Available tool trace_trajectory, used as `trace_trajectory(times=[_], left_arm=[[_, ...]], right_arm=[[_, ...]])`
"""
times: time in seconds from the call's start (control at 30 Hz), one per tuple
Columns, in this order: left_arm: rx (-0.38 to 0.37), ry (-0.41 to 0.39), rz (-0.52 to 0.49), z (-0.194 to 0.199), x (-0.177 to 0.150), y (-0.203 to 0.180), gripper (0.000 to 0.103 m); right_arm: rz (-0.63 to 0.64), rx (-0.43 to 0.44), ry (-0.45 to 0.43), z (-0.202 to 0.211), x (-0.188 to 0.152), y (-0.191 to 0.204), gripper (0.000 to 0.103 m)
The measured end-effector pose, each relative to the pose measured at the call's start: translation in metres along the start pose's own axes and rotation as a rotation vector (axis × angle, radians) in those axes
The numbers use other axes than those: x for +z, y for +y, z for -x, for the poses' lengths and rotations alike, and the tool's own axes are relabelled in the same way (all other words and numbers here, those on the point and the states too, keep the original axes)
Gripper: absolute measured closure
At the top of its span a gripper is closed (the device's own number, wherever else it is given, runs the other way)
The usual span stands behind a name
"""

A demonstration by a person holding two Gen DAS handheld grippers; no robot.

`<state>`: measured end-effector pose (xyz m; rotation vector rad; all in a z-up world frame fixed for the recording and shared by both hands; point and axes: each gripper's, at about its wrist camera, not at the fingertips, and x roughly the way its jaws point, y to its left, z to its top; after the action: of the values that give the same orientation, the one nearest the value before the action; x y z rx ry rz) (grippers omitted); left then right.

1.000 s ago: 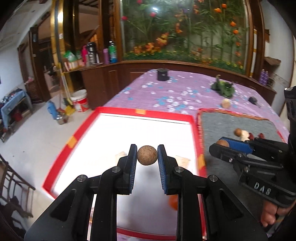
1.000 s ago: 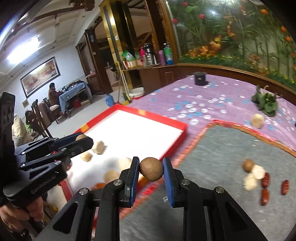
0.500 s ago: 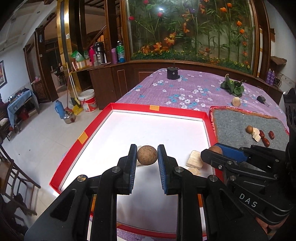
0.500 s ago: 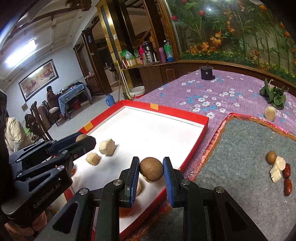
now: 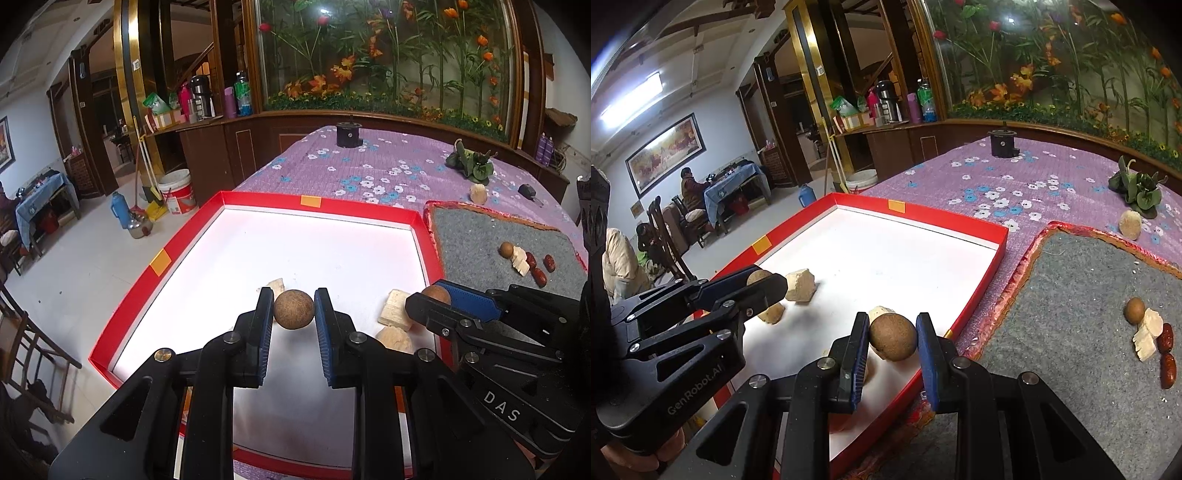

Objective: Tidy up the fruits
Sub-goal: 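Open the left tool into the tray while the right tool releases its ball, then grasp a red date with the right tool while the left tool grasps another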

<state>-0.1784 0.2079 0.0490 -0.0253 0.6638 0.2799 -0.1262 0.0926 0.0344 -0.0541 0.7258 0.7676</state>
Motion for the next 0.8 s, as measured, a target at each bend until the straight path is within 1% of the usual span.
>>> trace_trajectory(times=[0.2,0.27,0.3,0.33,0.37,0.43,0.47,0.63,0.8], left_arm=[[0.015,0.024,0.010,-0.005,-0.002,0.000,0.081],[0.024,0.039,0.015,-0.007,-0.002,0.001,0.079],[0.024,0.045,0.017,-0.008,-0.003,0.001,0.076],[0.025,0.052,0.019,-0.009,-0.004,0.002,0.070],[0.028,0.055,0.021,-0.010,-0.005,0.003,0.067],[0.042,0.053,0.037,-0.009,-0.005,0.006,0.051],[0.047,0.050,0.043,-0.008,-0.005,0.008,0.048],[0.061,0.048,0.051,-0.005,-0.004,0.011,0.047],[0.041,0.041,0.023,0.000,-0.003,0.000,0.047]], right_arm=[[0.031,-0.008,0.029,-0.004,-0.001,0.005,0.077],[0.046,-0.004,0.039,-0.005,-0.001,0.008,0.071],[0.052,0.000,0.041,-0.005,-0.002,0.009,0.068],[0.056,0.005,0.039,-0.004,-0.002,0.009,0.065],[0.057,0.009,0.035,-0.003,-0.002,0.010,0.063],[0.051,0.023,0.029,-0.001,-0.002,0.007,0.063],[0.041,0.032,0.026,0.000,-0.002,0.005,0.063],[-0.069,0.073,0.000,0.010,-0.001,-0.015,0.062],[-0.153,0.052,-0.003,0.023,-0.005,-0.043,0.061]])
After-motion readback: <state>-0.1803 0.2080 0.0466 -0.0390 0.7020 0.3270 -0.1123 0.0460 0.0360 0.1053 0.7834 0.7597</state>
